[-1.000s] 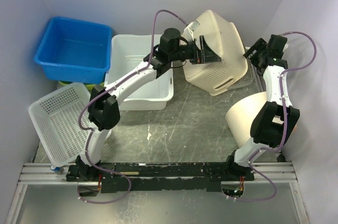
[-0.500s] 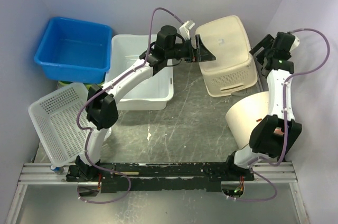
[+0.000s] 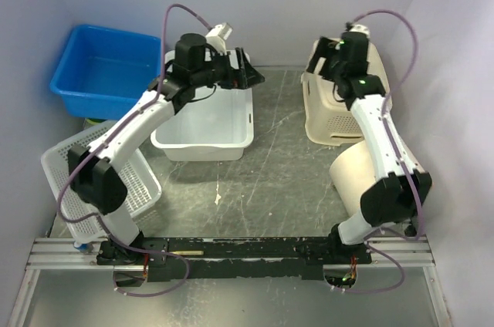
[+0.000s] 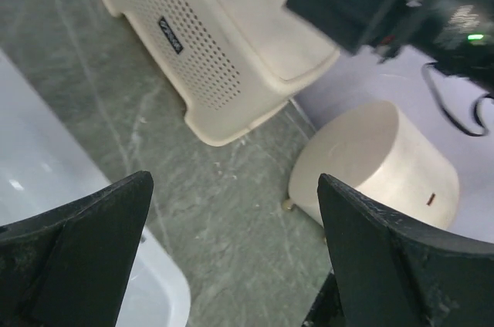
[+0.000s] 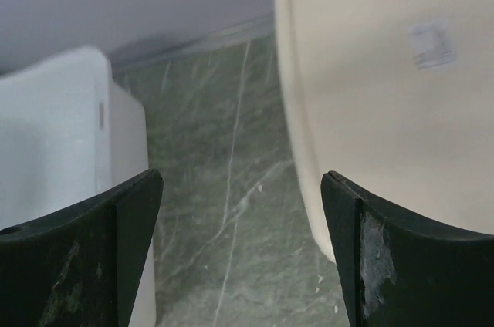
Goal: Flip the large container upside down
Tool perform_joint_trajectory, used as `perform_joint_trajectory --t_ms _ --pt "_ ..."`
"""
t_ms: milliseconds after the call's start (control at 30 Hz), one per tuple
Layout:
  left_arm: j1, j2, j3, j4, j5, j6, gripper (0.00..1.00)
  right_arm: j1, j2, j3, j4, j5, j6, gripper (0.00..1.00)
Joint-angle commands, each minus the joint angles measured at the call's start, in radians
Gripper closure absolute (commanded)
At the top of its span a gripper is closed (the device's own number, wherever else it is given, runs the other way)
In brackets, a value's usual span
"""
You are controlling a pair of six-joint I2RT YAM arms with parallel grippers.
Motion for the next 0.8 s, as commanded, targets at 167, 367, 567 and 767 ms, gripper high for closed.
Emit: perform_joint_trajectory --t_ms 167,367,567,767 --pt "0.019 -0.213 -0.134 -0.202 -0.236 0.140 0.01 0.186 0.267 0.122 -0.066 -0.002 -0.082 0.16" --pt "0.025 -0.256 -0.179 -0.222 -0.265 0.141 0.01 0.181 0.466 0.264 -0.135 0.223 -0.067 0.16" --pt "0.025 -0.284 -0.223 -0.225 -0.264 0.149 0.01 0.076 0.548 0.316 -0.196 0.298 0.034 0.15" --pt "0.026 -0.256 -0.217 -0.239 -0.217 0.168 0.01 0.041 0.540 0.297 -0.182 0.305 0.071 0.14"
